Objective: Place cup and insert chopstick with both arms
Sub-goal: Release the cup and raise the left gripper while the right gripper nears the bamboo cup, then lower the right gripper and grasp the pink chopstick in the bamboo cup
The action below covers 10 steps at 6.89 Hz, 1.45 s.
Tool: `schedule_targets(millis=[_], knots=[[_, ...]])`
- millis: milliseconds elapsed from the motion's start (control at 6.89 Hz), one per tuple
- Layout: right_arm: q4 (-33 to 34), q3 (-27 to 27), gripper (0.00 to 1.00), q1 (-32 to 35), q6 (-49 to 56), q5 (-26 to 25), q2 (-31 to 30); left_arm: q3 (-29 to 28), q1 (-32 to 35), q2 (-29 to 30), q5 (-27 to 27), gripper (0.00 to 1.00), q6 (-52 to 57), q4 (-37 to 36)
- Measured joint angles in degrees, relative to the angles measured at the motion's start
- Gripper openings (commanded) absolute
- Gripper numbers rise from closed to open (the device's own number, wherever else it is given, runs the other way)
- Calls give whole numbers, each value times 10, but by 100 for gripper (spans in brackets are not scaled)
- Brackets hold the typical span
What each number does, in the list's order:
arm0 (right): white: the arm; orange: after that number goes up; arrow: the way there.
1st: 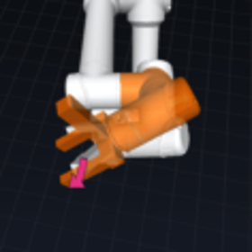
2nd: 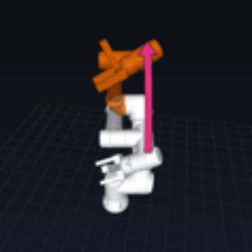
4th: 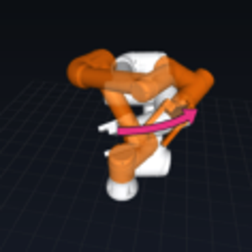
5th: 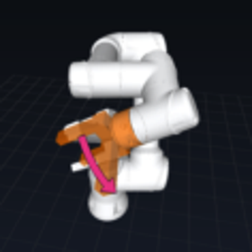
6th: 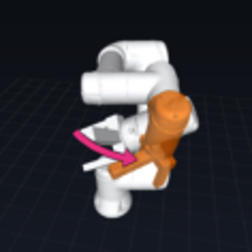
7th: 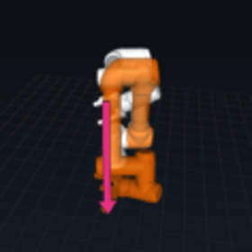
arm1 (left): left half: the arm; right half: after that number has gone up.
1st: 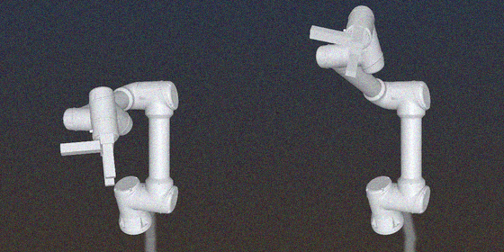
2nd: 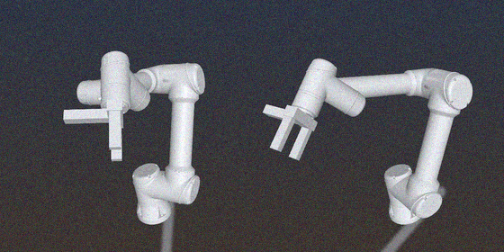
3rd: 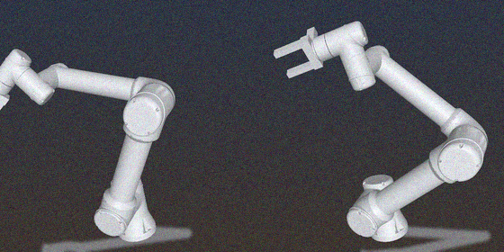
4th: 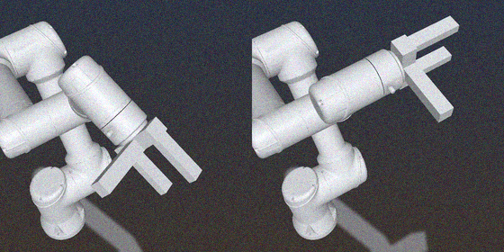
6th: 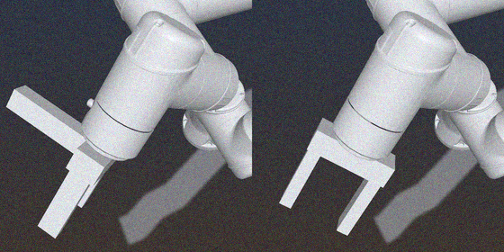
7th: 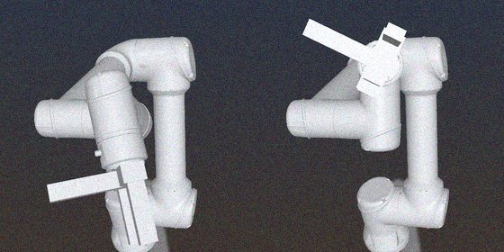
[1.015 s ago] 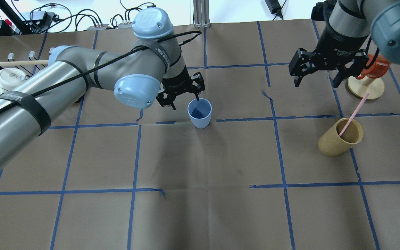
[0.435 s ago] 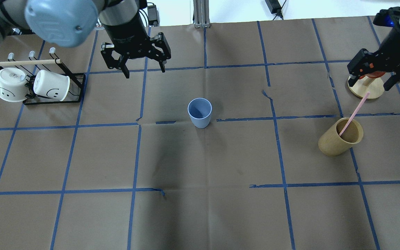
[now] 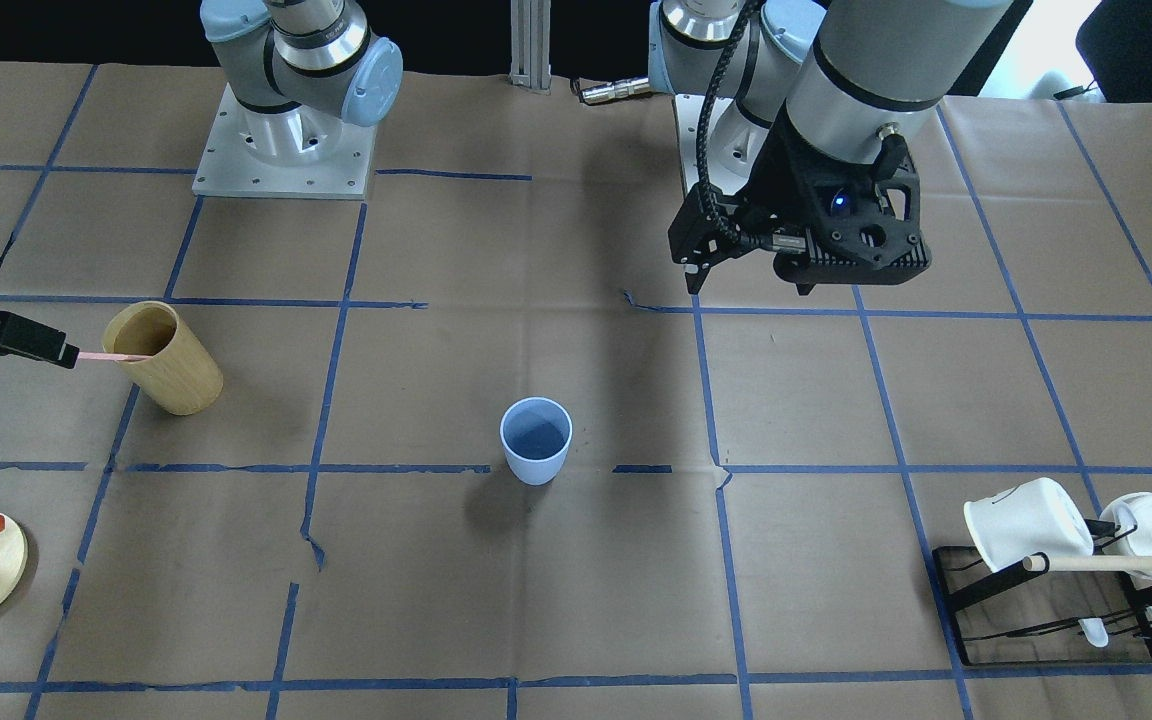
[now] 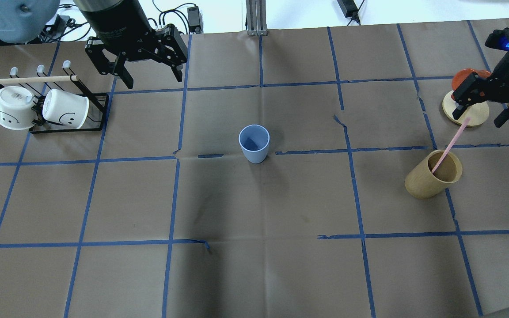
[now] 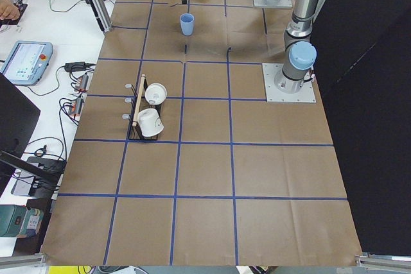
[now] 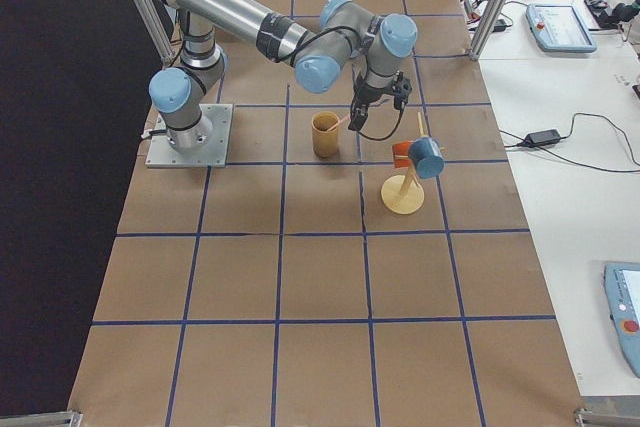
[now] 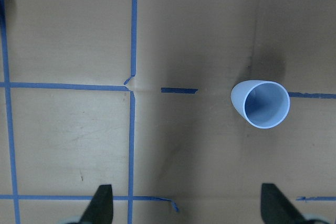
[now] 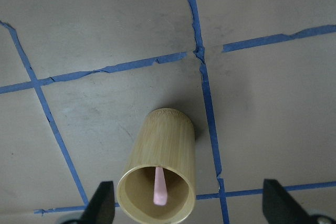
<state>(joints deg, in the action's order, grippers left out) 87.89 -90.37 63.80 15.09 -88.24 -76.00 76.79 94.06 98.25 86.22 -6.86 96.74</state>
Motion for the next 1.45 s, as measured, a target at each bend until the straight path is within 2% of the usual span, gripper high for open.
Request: schedule_targets(millis=[290, 580, 725, 870, 1015, 1305, 1450], knots=[[-20, -2, 99, -1, -4, 10, 5, 33, -13, -28, 3, 100, 30, 4], [-23, -8, 95, 0, -2, 28, 7, 96, -23, -74, 9, 100, 48, -14], [-21, -9, 83, 0, 1, 31, 10, 116, -24, -88, 13, 100, 52, -30], [-20, -10, 57, 1, 2, 34, 13, 127, -25, -94, 15, 100, 54, -45], [-21, -10, 35, 1, 3, 35, 13, 129, -26, -94, 15, 100, 54, -58], [-25, -10, 7, 1, 3, 33, 13, 126, -26, -92, 15, 100, 54, -67], [-26, -10, 2, 1, 3, 33, 12, 124, -26, -91, 15, 100, 54, -68]])
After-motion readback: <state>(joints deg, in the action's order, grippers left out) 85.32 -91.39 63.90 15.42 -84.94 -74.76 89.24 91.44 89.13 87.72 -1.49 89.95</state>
